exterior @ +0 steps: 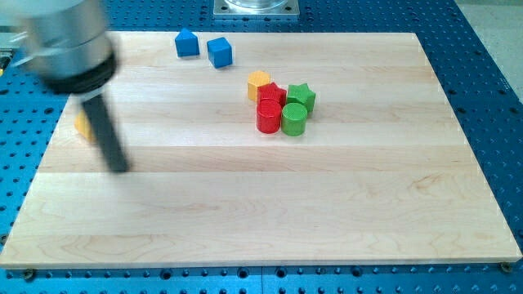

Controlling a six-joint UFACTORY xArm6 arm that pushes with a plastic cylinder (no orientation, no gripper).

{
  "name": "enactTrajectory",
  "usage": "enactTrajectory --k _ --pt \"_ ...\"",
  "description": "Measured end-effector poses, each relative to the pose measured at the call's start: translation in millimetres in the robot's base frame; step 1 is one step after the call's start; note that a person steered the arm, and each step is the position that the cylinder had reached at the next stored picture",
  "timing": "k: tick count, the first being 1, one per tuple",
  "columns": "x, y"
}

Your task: Slide the yellow heart to the left of the hexagon

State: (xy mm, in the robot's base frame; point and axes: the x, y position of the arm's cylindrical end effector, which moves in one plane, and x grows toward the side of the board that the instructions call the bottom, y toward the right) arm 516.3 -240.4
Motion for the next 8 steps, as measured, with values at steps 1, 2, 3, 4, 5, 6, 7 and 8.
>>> enactTrajectory --k 1,2,3,4,5,6,7,8 --pt "-29.1 -60.7" --pt "-79.2 19.6" --pt "-104.6 47.3" --pt "-114.1 -16.1" --pt "-153.9 27.4" --pt "-141.7 124.8" --pt "-130.8 152.0" --pt "-130.8 152.0"
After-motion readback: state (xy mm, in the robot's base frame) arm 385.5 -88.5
